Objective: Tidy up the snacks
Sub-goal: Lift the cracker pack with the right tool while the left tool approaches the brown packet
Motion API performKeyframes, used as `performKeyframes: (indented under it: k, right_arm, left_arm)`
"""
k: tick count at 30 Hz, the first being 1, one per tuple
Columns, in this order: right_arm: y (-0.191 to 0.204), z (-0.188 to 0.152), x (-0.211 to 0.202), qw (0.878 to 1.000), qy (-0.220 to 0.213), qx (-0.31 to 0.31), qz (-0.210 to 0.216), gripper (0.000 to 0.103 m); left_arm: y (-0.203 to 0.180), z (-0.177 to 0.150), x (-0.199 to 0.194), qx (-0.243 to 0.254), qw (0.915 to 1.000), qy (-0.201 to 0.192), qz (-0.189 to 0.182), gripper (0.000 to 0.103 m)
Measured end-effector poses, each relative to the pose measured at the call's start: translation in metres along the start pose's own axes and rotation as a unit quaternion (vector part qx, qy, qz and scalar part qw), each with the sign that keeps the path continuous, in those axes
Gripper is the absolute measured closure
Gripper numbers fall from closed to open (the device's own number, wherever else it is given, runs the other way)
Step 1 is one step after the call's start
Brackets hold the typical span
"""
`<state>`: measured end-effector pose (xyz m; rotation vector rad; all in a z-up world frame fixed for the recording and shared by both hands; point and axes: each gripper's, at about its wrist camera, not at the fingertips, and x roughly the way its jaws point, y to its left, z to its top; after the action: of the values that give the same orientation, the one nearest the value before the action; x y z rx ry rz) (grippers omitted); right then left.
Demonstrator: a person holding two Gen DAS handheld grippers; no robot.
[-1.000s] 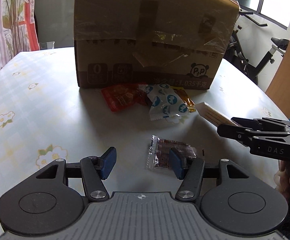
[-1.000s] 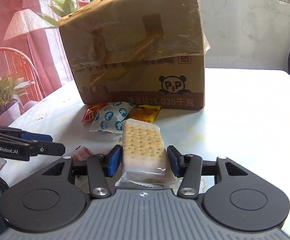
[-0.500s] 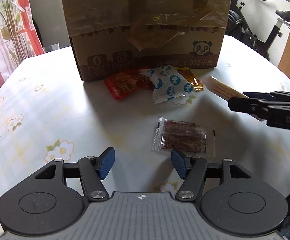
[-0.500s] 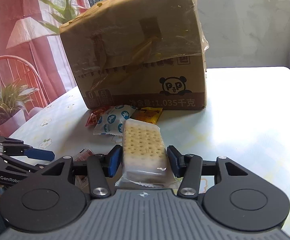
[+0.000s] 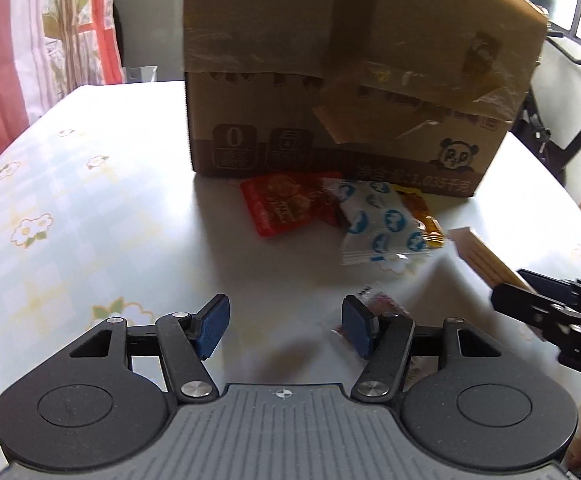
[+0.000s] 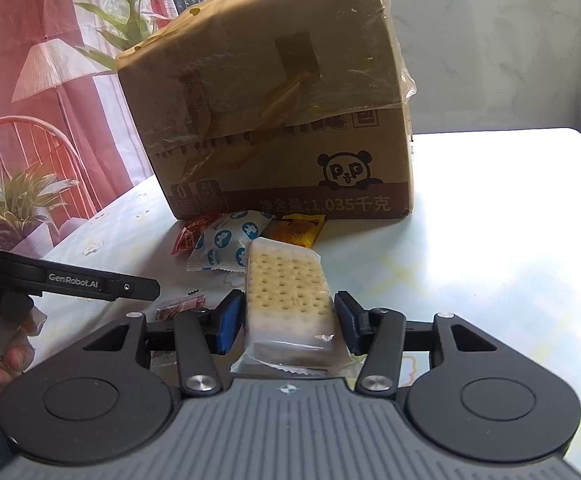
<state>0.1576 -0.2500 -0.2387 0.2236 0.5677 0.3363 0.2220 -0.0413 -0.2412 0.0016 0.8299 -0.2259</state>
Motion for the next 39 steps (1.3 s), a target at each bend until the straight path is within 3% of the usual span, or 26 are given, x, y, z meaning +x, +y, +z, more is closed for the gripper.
performKeyframes:
  k: [4,10,13,19,27,31,33,36,39]
  right_arm:
    - [-0.002,0.000,0.001,1.000,0.002,0.008,0.000,0.051]
    - [-0.003,0.000,0.000,1.000,0.002,0.014,0.001,0.051]
    - [-0.003,0.000,0.001,1.000,0.002,0.015,0.001,0.051]
    - [-0.004,0.000,0.000,1.000,0.002,0.019,0.002,0.051]
    - [-0.003,0.000,0.000,1.000,0.002,0.021,0.004,0.051]
    - [-0.003,0.000,0.001,1.000,0.003,0.021,0.004,0.051]
    - [-0.003,0.000,0.001,1.000,0.003,0.021,0.004,0.051]
    - [-0.003,-0.001,0.002,1.000,0.004,0.020,0.004,0.051]
    - [-0.002,-0.001,0.002,1.000,0.005,0.019,0.004,0.051]
  left_arm:
    - [-0.022,-0.002,0.001,0.025,0.9992,-0.012,-0.029,0.027]
    - [-0.041,-0.007,0.016,0.057,0.9981,0.011,-0.020,0.022]
    - [-0.047,-0.014,0.017,0.087,0.9962,0.006,-0.006,0.012]
    - [-0.030,-0.017,0.009,0.080,0.9966,0.017,0.009,0.012]
    - [0.005,-0.015,-0.001,0.030,0.9979,0.044,0.038,0.012]
    - [0.021,-0.012,-0.009,-0.013,0.9986,0.045,0.027,0.017]
    - [0.024,-0.012,-0.013,-0.025,0.9991,0.034,0.007,0.031]
    - [0.017,-0.013,-0.012,-0.010,0.9996,0.028,0.001,0.042]
    - [0.007,-0.016,-0.008,0.007,0.9996,0.026,0.006,0.044]
